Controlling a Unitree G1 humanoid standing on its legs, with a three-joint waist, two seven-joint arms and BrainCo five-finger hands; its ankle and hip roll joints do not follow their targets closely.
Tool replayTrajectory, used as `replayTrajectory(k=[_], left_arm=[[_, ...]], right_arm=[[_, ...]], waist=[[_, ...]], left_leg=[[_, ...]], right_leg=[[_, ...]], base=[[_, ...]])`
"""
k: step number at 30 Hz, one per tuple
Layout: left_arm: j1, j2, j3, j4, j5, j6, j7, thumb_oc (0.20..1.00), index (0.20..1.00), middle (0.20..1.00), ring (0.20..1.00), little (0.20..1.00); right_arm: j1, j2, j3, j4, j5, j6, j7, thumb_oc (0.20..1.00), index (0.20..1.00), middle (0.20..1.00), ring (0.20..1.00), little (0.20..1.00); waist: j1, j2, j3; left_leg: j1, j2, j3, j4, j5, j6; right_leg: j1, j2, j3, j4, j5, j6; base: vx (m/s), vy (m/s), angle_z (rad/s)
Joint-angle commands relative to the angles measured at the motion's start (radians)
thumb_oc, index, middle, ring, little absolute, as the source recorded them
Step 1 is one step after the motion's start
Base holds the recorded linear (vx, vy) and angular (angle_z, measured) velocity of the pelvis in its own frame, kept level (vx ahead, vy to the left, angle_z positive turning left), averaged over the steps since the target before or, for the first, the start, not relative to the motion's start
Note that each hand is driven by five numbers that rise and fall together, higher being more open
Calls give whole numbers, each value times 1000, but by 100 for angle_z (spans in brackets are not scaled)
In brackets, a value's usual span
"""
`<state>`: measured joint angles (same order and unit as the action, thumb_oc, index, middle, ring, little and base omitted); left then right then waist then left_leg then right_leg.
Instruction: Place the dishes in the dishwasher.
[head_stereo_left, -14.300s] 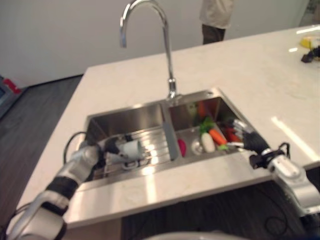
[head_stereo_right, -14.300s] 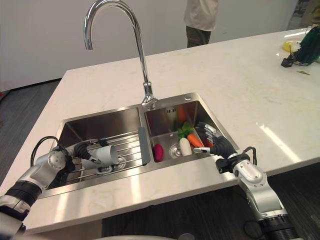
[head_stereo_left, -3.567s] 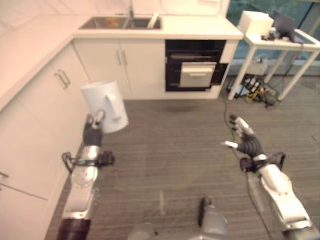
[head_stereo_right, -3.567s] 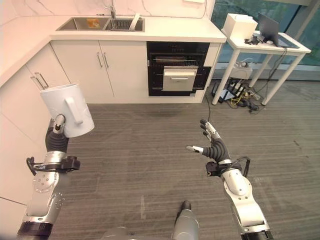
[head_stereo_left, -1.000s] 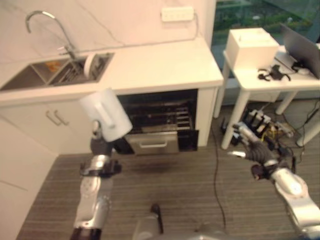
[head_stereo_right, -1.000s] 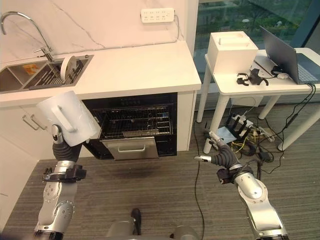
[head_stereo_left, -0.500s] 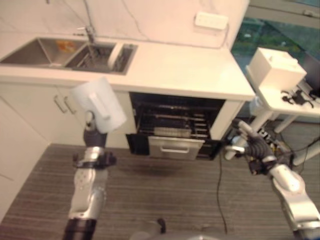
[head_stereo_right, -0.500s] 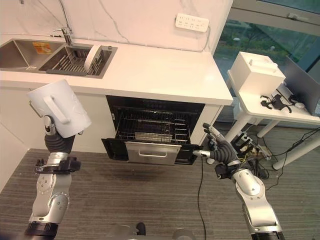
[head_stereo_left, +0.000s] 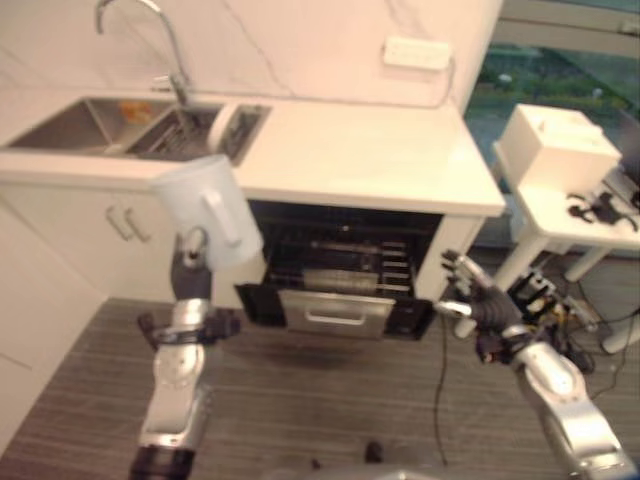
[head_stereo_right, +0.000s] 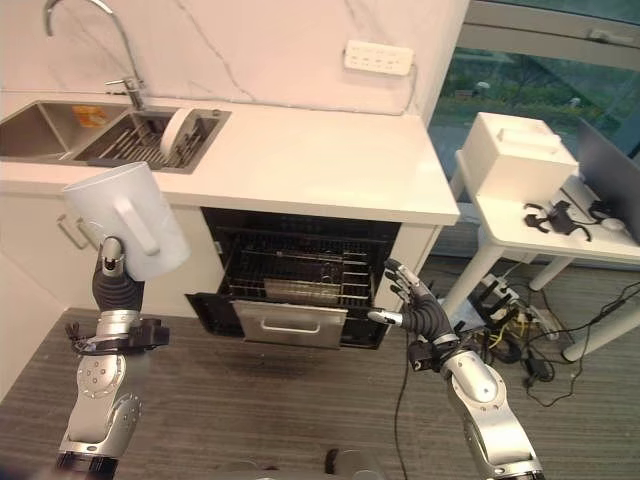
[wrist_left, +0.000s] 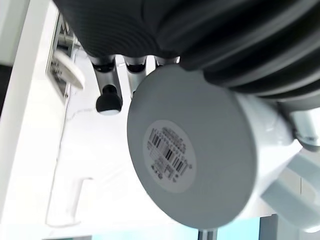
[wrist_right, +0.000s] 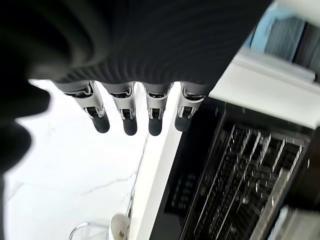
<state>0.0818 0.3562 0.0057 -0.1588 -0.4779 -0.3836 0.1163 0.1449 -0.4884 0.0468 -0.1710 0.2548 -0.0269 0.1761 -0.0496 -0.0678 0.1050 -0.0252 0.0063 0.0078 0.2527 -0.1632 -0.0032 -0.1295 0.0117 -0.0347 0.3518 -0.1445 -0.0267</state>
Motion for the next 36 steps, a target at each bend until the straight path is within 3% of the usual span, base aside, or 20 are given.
replayTrajectory(k=[1, 2, 3, 4, 5, 7, 9, 13, 16, 20, 22, 24, 25, 27, 28, 29, 30, 32, 34, 36], left_arm=[[-61, 24, 12, -56, -63, -48, -53, 200, 200, 200, 200, 200], [-53, 24, 19, -63, -80, -47, -76, 200, 200, 200, 200, 200], [-50, 24, 21, -64, -88, -46, -84, 200, 200, 200, 200, 200], [-36, 24, 21, -67, -118, -51, -123, 200, 200, 200, 200, 200], [-34, 22, 18, -65, -123, -58, -134, 200, 200, 200, 200, 200], [-48, 18, 5, -55, -136, -69, -139, 200, 200, 200, 200, 200], [-68, 11, -4, -39, -136, -77, -131, 200, 200, 200, 200, 200], [-64, 11, -6, -39, -148, -79, -133, 200, 200, 200, 200, 200], [-84, 15, -11, -50, -138, -66, -118, 200, 200, 200, 200, 200], [-100, 26, -14, -50, -128, -51, -147, 200, 200, 200, 200, 200], [-102, 36, -22, -57, -114, -46, -152, 200, 200, 200, 200, 200], [-100, 49, -27, -49, -83, -53, -159, 200, 200, 200, 200, 200], [-99, 54, -21, -46, -56, -50, -152, 200, 200, 200, 200, 200], [-101, 65, -20, -41, -30, -51, -138, 200, 200, 200, 200, 200], [-114, 72, -22, -34, -15, -41, -131, 200, 200, 200, 200, 200], [-121, 75, -24, -30, -6, -38, -121, 200, 200, 200, 200, 200], [-131, 75, -36, -5, 53, -59, -81, 200, 200, 200, 200, 200], [-132, 66, -53, 2, 93, -57, -51, 200, 200, 200, 200, 200], [-124, 48, -84, 15, 55, 12, -105, 200, 200, 200, 200, 200], [-117, 46, -97, 39, 54, 10, -117, 200, 200, 200, 200, 200]], right_arm=[[-48, -18, -92, -44, 8, -65, -25, 1000, 1000, 1000, 1000, 1000], [-19, -22, -112, -39, 6, -85, -4, 1000, 1000, 1000, 1000, 1000], [-16, -23, -115, -39, 7, -86, -1, 1000, 1000, 1000, 1000, 1000], [-8, -24, -125, -34, 1, -91, 1, 1000, 1000, 1000, 1000, 1000], [-7, -25, -130, -27, -6, -96, -1, 1000, 1000, 1000, 1000, 1000], [-9, -48, -149, -17, -16, -106, -13, 1000, 1000, 1000, 1000, 1000], [-9, -70, -178, -23, 23, -114, -9, 1000, 1000, 1000, 1000, 1000], [7, -62, -198, -48, 30, -101, 23, 1000, 1000, 1000, 1000, 1000], [-4, -54, -171, -62, 19, -87, 1, 1000, 1000, 1000, 1000, 1000], [-32, -27, -130, -57, 25, -73, -22, 1000, 1000, 1000, 1000, 1000], [-42, -10, -108, -52, 31, -54, -27, 1000, 1000, 1000, 1000, 1000], [-50, 4, -88, -45, 37, -49, -29, 1000, 1000, 1000, 1000, 1000], [-59, 9, -75, -38, 30, -45, -23, 1000, 1000, 1000, 1000, 1000], [-65, 9, -58, -34, 25, -49, -12, 1000, 1000, 1000, 1000, 1000], [-68, 1, -49, -33, 30, -54, -7, 1000, 1000, 1000, 1000, 1000], [-72, -3, -46, -32, 38, -61, -2, 1000, 1000, 1000, 1000, 1000], [-106, 4, -14, -23, 39, -65, -8, 1000, 1000, 1000, 1000, 1000], [-128, -13, -25, -22, 82, -50, 3, 1000, 1000, 1000, 1000, 1000], [-164, 0, -8, -23, 167, -35, 53, 1000, 1000, 1000, 1000, 1000], [-167, 19, 5, -32, 213, -22, 83, 1000, 1000, 1000, 1000, 1000]], waist=[[-29, -42, 20], [-28, -35, 27], [-28, -32, 28], [-34, -10, 32], [-36, -6, 30], [-36, 0, 24], [-44, 10, 11], [-47, 16, -7], [-31, 6, -6], [-4, -8, -8], [9, -8, -6], [14, -1, 1], [20, -2, 6], [24, -13, 9], [29, -28, 11], [32, -35, 11], [28, -32, 22], [30, -28, 16], [35, -17, -2], [30, -5, -15]], left_leg=[[29, 24, 122, 111, 161, -4], [-8, -11, 124, 47, 146, 5], [-13, -10, 126, 47, 137, 7], [-79, 48, 136, 47, 93, -2], [-104, 71, 130, 47, 81, -5], [-152, 110, 69, 47, 103, -24], [-154, 103, 39, 47, 65, -28], [-124, 92, 53, 47, 34, -24], [-101, 78, 77, 47, 10, -3], [-104, 65, 95, 47, -8, 22], [-108, 63, 90, 47, -13, 37], [-108, 70, 86, 47, -11, 50], [-109, 77, 93, 47, -9, 50], [-111, 75, 99, 47, -3, 44], [-113, 64, 105, 47, 2, 34], [-113, 59, 113, 47, 2, 31], [-102, 64, 121, 47, 4, 28], [-87, 61, 116, 47, -1, 22], [-73, 68, 138, 47, -4, 17], [-64, 72, 144, 47, -9, 14]], right_leg=[[57, -43, 80, -52, 41, 30], [60, -33, 87, -52, 38, 44], [60, -30, 88, -52, 37, 47], [58, -10, 78, -52, 30, 56], [57, -8, 76, -52, 25, 56], [68, -10, 74, -52, 5, 50], [74, -30, 63, -52, -10, 57], [70, -69, 37, -52, -5, 79], [64, -126, 4, -52, 30, 115], [73, -167, -31, -52, 70, 145], [93, -167, -57, -52, 103, 145], [124, -132, -87, -52, 165, 146], [127, -116, -101, -52, 162, 141], [112, -95, -93, -52, 111, 128], [74, -91, -83, -52, 45, 109], [45, -100, -82, -52, 30, 106], [22, -103, -66, -52, 63, 109], [19, -95, -51, -52, 48, 96], [22, -102, -70, -52, 36, 90], [25, -92, -63, -52, 28, 83]], base=[[221, -276, 17], [164, -154, 16], [92, 86, 16], [56, 121, 12], [82, 184, 34], [114, 255, 43], [184, 431, -4], [154, 322, -30], [131, 333, -30], [102, 230, -9], [132, 171, -13], [166, 119, -8], [120, 14, -1], [58, -95, -9], [37, -164, -26], [75, -265, -15], [98, -275, -14], [133, -249, 6], [150, -200, 25], [147, -196, 21]])
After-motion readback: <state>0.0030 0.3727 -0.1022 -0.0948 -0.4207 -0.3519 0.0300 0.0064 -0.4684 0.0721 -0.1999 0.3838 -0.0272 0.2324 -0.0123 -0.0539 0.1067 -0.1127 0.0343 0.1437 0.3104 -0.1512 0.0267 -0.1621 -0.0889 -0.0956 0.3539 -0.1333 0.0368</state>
